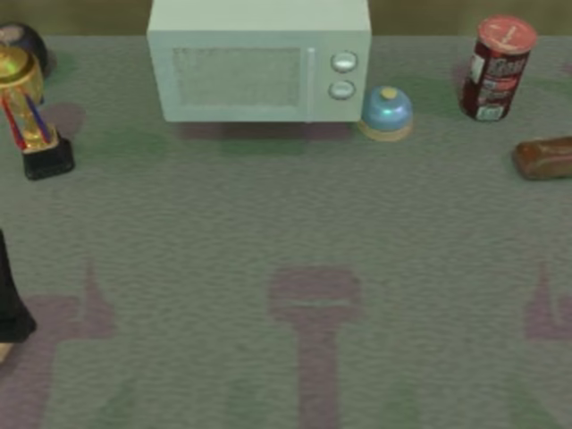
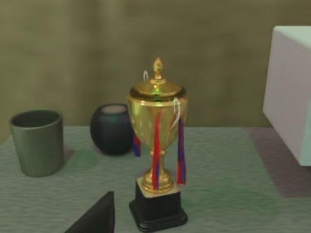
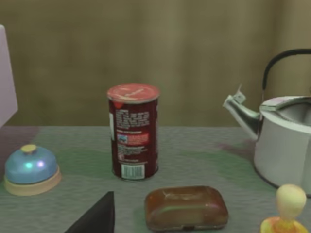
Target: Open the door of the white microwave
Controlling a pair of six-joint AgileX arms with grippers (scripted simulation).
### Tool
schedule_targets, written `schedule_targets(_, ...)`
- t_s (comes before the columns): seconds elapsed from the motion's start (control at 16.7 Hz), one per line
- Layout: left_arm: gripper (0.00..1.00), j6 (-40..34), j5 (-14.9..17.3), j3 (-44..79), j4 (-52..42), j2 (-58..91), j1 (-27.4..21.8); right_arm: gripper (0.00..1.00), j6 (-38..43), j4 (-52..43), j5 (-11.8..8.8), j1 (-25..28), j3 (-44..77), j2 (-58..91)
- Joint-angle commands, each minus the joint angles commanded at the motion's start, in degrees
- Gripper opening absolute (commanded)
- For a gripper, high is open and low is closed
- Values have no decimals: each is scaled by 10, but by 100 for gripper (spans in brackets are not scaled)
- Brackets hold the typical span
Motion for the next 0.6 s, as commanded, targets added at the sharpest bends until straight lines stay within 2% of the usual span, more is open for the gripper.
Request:
schedule_targets(0.18,100,-2,-3,6,0,6,-3,100,0,0,0,0,0,0)
schedule_targets(0.3,100,-11,-17,36,1,36,-20,100,0,0,0,0,0,0)
schedule_targets(0.6,100,-54,-94,189,-2,218,-105,100,0,0,0,0,0,0)
